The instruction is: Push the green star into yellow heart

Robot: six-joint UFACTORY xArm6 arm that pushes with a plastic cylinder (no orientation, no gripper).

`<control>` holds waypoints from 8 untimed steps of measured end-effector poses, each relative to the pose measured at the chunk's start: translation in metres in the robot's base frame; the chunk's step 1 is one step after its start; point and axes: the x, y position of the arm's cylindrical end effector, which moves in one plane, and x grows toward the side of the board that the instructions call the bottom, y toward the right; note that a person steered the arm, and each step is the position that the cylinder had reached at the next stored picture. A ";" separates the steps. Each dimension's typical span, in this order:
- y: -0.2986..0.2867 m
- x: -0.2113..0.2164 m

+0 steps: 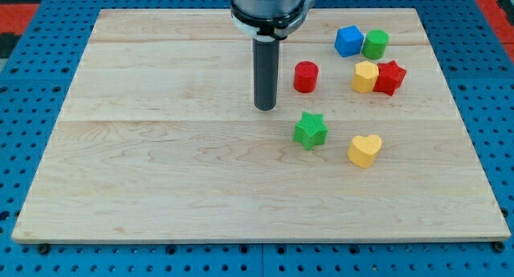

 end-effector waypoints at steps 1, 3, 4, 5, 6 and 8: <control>0.028 0.006; -0.014 0.031; 0.042 0.037; 0.102 0.043; 0.123 0.064; 0.114 0.048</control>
